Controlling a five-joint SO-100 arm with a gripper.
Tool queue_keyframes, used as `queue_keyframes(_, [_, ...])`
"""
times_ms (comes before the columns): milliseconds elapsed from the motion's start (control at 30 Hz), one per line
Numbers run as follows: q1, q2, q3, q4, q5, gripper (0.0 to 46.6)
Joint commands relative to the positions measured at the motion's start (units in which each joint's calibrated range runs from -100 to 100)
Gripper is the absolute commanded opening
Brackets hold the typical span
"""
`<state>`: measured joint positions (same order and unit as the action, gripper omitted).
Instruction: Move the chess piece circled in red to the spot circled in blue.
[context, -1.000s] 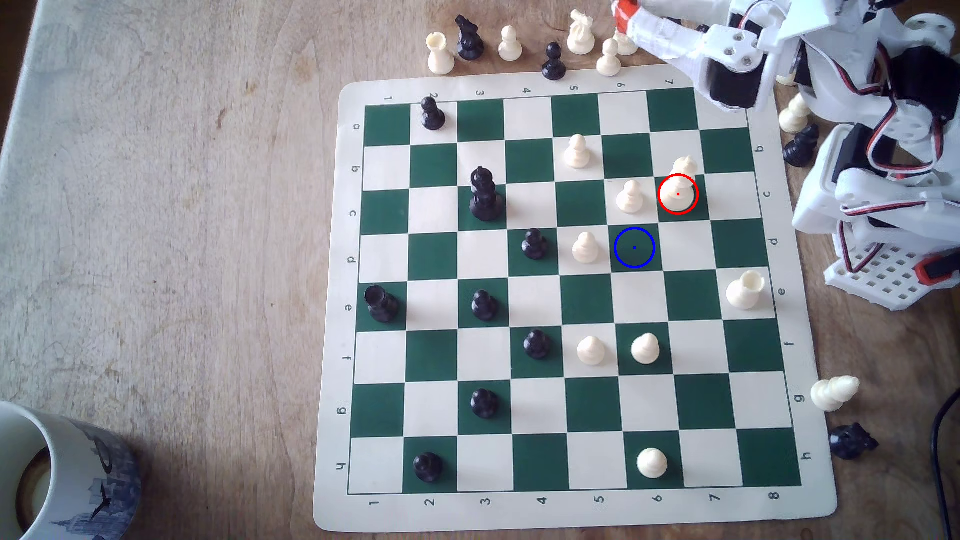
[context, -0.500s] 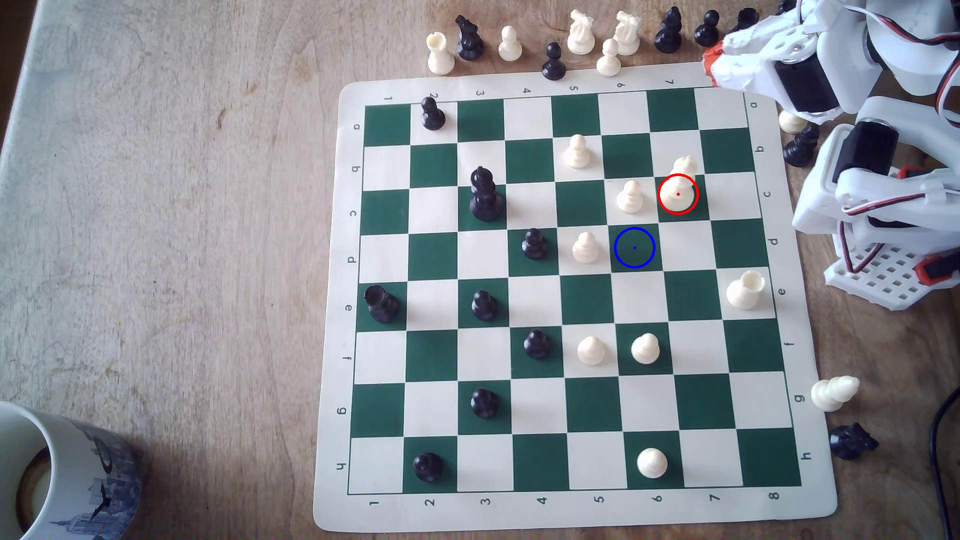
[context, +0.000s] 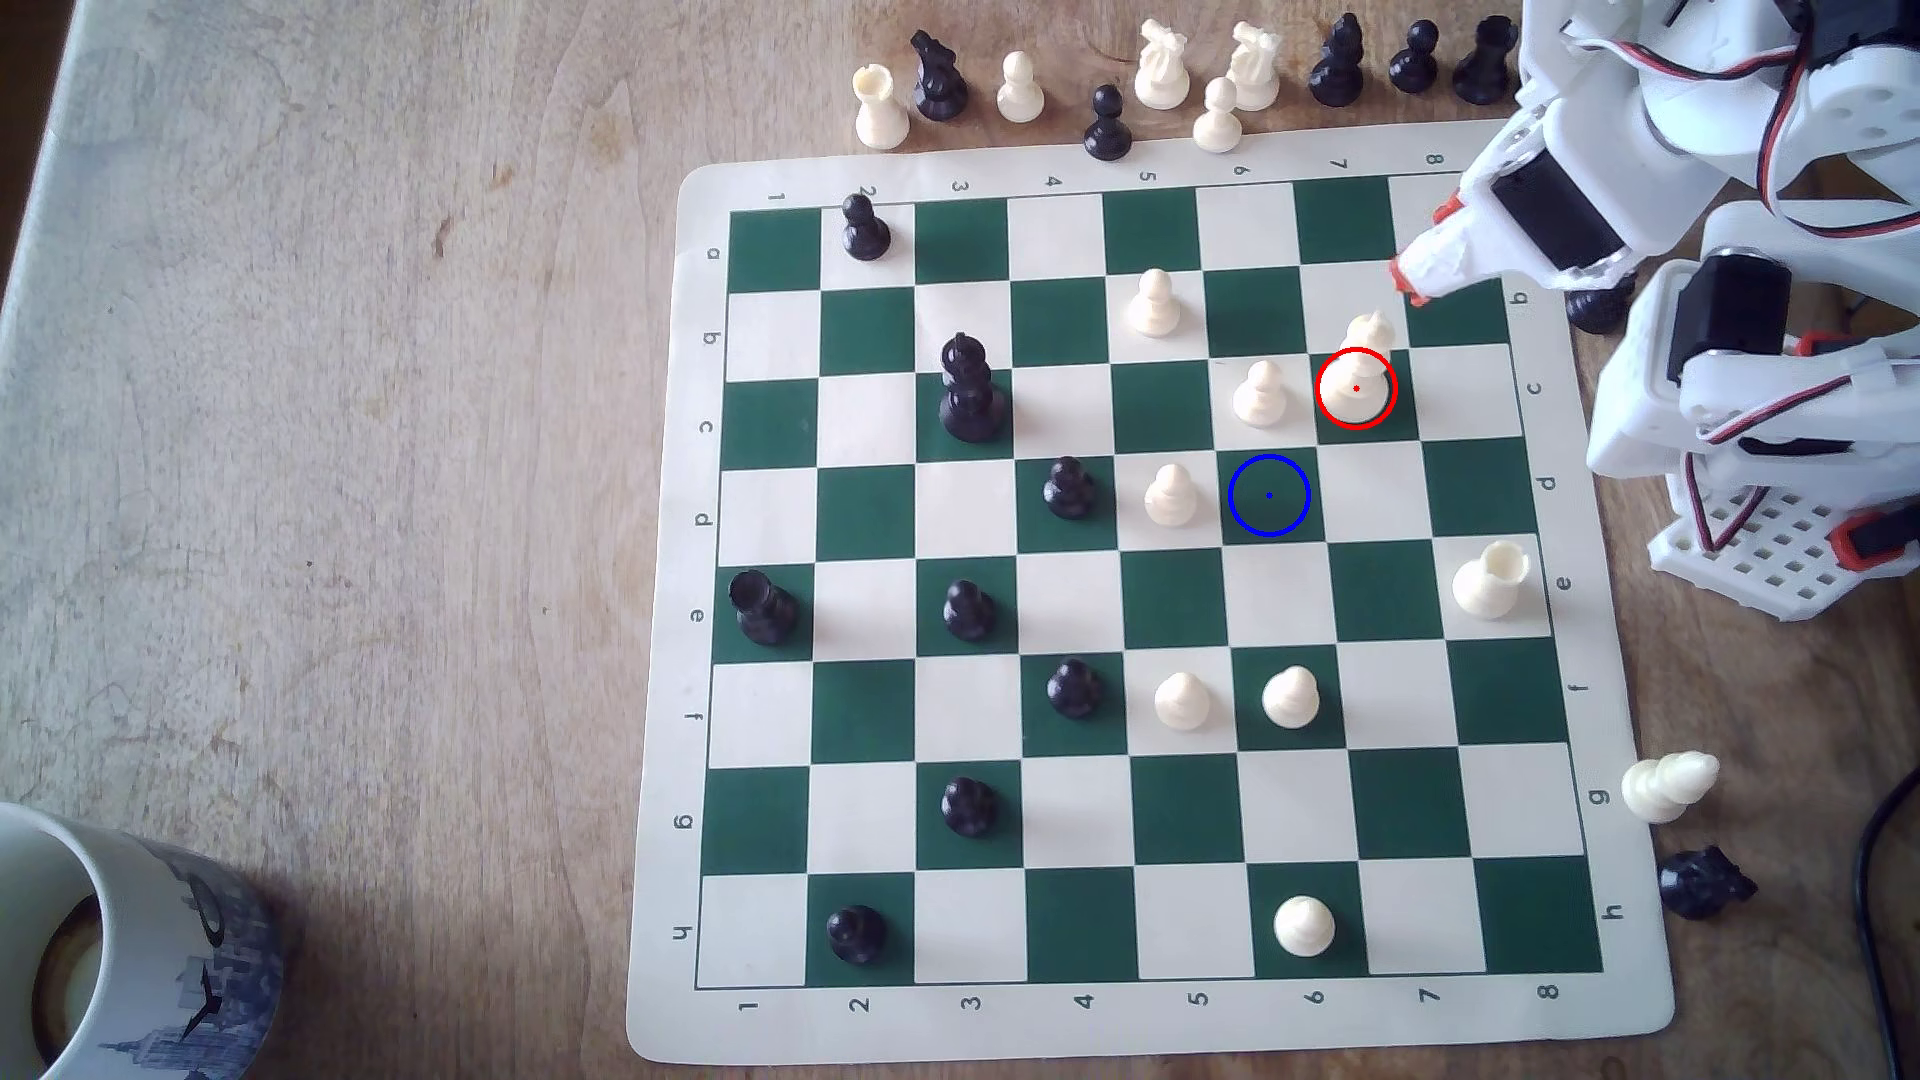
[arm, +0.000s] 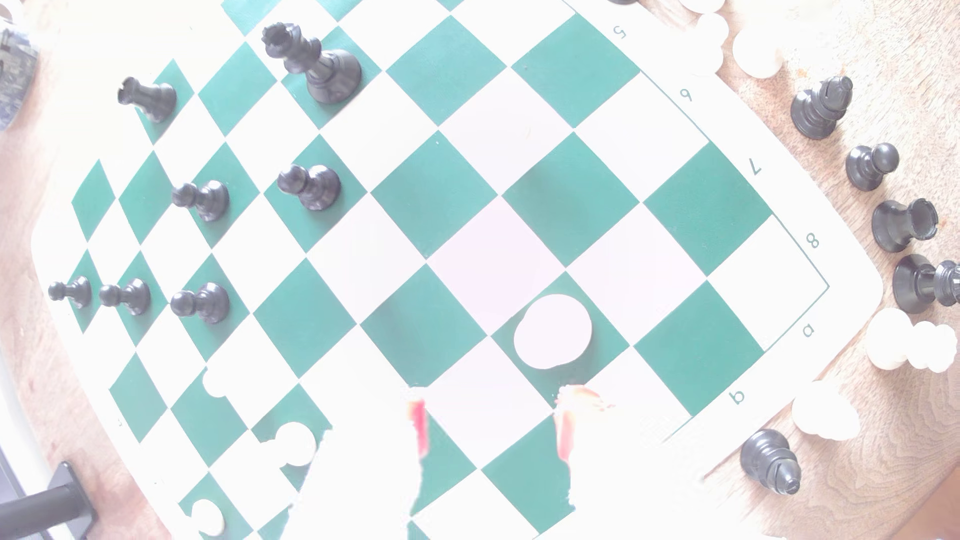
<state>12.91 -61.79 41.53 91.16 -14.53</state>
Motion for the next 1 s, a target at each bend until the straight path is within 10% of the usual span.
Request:
queue_keyframes(0, [0.9, 0.9, 1.4, -0.7, 2.7, 21.0])
queue_keyframes(967, [4.0, 14.6, 14.9, -16.4, 5.9, 20.3])
